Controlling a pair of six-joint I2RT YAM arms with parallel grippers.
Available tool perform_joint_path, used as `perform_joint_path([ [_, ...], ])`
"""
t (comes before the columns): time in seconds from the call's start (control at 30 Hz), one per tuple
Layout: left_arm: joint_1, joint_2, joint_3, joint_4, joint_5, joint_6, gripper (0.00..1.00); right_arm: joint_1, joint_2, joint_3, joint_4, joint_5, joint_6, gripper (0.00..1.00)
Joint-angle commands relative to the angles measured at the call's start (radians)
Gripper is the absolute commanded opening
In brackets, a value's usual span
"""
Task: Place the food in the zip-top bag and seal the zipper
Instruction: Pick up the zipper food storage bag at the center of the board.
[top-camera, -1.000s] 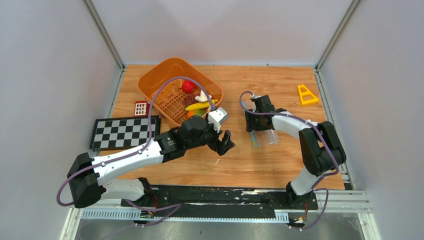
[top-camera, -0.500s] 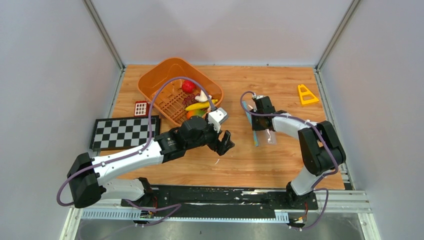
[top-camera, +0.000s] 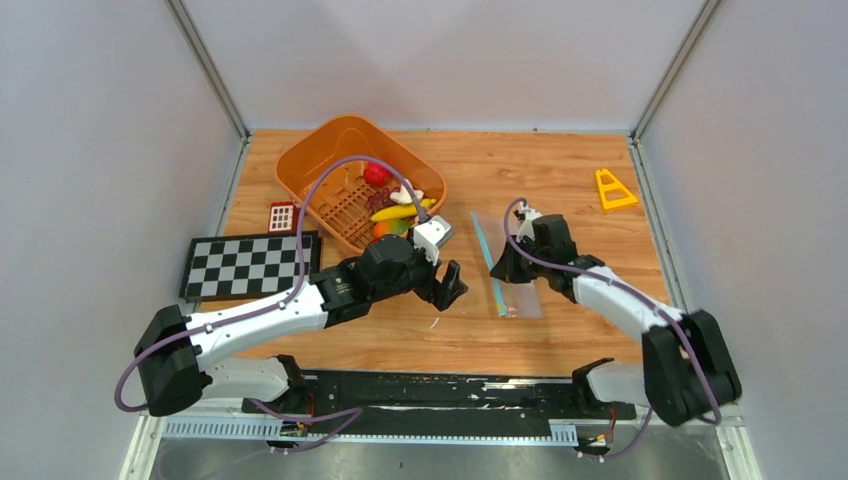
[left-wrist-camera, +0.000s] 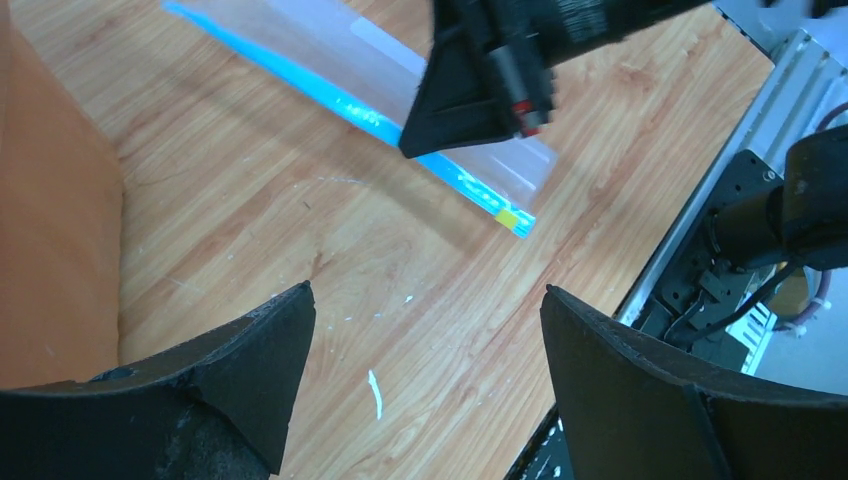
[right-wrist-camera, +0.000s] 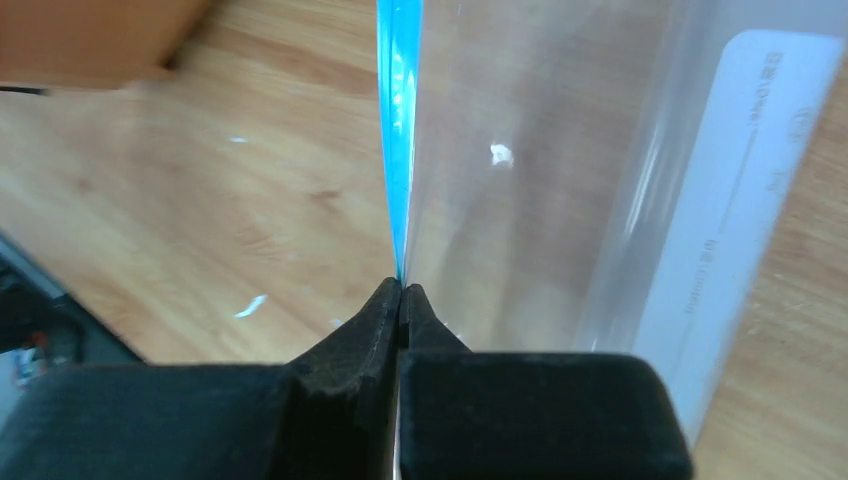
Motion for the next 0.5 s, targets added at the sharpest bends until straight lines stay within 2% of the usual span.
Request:
perform_joint_path([
  [0.0,-0.003,-0.037,-0.030,0.102,-0.062,-0.067,0.91,0.002,-0.203,-0.075,0.114,-0.118,0.152,0.00],
  [0.13,-0.003,-0.063,-0.058,0.162,-0.084,-0.119,0.89,0.002,-0.371,-0.155,0.161,-0.156,0.249,0.00],
  [0.3,-0.002,-0.110,-0.083,0.210,-0.167,-0.187,0.74,0.002,-0.477,-0.199,0.176,-0.245,0.283,0.00],
  [0.47,0.038,-0.149,-0.062,0.208,-0.155,-0.191,0.75,0.002,-0.529,-0.214,0.210,-0.331,0.268,0.00],
])
